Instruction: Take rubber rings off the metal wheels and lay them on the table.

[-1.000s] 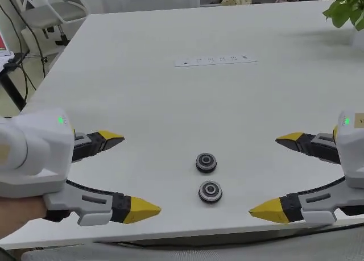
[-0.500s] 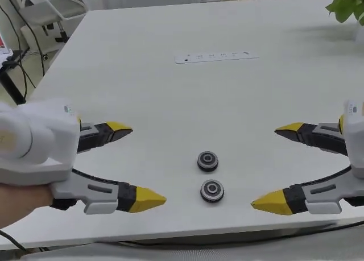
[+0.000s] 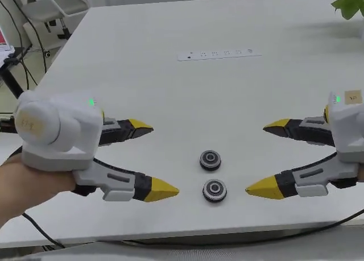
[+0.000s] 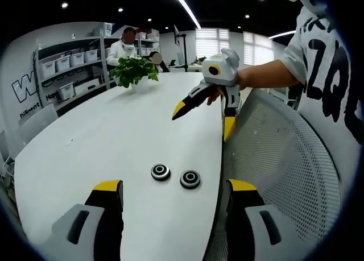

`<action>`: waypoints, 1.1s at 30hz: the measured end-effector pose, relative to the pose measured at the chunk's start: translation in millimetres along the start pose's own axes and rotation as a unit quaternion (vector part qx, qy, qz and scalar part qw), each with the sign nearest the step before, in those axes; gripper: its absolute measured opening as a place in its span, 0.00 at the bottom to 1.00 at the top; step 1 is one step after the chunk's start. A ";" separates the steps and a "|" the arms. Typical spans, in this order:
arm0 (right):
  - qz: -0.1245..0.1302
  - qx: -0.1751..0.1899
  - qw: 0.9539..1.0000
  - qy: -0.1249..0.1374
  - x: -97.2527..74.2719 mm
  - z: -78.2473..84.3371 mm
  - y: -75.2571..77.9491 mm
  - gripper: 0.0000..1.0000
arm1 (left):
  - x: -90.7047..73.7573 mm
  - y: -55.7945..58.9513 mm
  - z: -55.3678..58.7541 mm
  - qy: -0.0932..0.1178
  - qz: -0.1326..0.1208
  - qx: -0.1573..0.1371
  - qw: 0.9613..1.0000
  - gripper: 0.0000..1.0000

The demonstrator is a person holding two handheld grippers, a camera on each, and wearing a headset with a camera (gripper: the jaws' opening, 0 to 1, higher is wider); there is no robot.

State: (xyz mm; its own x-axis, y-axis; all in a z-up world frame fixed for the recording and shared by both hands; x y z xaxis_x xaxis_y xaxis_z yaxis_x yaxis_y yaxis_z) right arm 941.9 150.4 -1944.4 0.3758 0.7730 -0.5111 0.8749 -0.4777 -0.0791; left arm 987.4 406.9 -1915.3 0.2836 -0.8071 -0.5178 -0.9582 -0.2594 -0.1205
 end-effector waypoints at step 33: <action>-0.092 -0.028 0.994 -0.045 40.6 22.3 17.8 0.54 | 64.6 7.5 14.2 -0.032 0.093 0.006 0.995 0.39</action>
State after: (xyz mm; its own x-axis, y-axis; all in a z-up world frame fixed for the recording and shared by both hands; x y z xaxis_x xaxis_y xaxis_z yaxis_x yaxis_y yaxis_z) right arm 965.9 164.0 -1985.6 0.1803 0.8034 -0.5675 0.9433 -0.3048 -0.1317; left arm 998.0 360.3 -1961.6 0.0982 -0.8055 -0.5843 -0.9945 -0.1010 -0.0279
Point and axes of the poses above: the centre of the closed fingertips' face, and the gripper's own axes: x roughly forward along the fingers, y roughly to its right, z roughly out of its underside, the point moved 9 cm from there along -x, roughly backward along the fingers, and after that the axes turned 7 degrees about -z, right-handed, at the moved point
